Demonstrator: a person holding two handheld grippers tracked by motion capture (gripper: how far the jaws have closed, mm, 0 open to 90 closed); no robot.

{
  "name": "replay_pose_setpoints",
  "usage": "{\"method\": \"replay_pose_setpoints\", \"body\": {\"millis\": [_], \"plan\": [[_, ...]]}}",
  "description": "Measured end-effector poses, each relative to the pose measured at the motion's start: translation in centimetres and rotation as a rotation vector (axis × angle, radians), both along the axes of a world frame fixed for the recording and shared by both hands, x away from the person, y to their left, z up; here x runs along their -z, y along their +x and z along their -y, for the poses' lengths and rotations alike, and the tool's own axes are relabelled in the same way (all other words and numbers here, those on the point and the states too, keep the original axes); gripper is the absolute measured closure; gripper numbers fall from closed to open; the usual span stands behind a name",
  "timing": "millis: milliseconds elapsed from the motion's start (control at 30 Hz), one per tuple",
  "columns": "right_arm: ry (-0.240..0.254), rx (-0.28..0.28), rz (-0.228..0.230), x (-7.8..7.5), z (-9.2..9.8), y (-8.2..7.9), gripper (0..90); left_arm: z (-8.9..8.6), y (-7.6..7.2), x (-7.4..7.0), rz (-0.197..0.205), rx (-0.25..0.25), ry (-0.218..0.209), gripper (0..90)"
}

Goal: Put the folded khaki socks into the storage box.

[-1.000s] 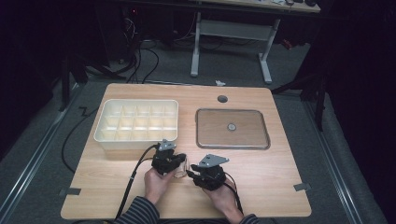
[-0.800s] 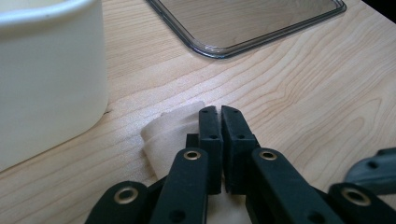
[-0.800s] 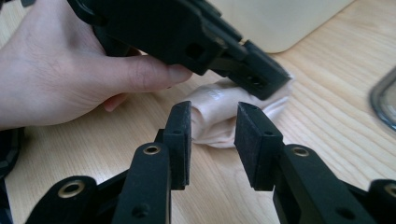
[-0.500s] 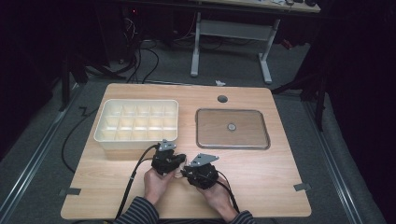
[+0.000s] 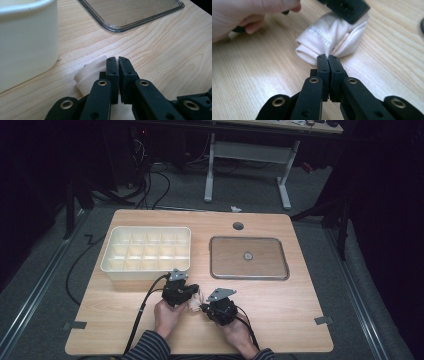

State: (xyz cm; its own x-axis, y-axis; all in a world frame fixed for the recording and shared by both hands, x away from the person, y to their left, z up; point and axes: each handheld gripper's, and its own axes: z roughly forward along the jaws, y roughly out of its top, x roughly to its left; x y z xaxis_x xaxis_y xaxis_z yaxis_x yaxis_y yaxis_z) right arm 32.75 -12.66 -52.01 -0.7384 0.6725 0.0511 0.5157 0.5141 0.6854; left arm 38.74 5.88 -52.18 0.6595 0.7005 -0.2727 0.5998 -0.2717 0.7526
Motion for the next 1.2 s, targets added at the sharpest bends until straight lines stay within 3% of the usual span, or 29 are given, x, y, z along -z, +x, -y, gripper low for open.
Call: {"method": "replay_pose_setpoints", "body": {"millis": [333, 533, 733, 767, 967, 1200], "plan": [[-0.005, -0.002, -0.018, 0.4, 0.2, 0.0, 89.6, 0.0, 0.3, 0.3, -0.003, 0.003, -0.008, 86.6], [0.005, 0.002, -0.023, 0.4, 0.1, 0.0, 89.5, 0.0, -0.2, -0.2, 0.0, 0.014, -0.023, 75.1], [0.014, 0.008, -0.03, 0.5, 0.2, 0.2, 89.4, -0.5, -1.7, -1.4, 0.084, 0.017, 0.01, 72.9], [0.017, 0.009, -0.032, 0.5, 0.2, 0.2, 89.4, -0.7, -2.2, -1.6, 0.096, 0.022, 0.035, 70.7], [0.021, 0.013, -0.032, 0.5, 0.3, 0.3, 89.4, -1.4, -3.9, -1.4, 0.106, -0.005, 0.099, 60.9], [0.02, 0.017, -0.029, 0.5, 0.2, 0.4, 89.3, -1.3, -5.0, -0.7, 0.088, -0.033, 0.125, 54.5]]}}
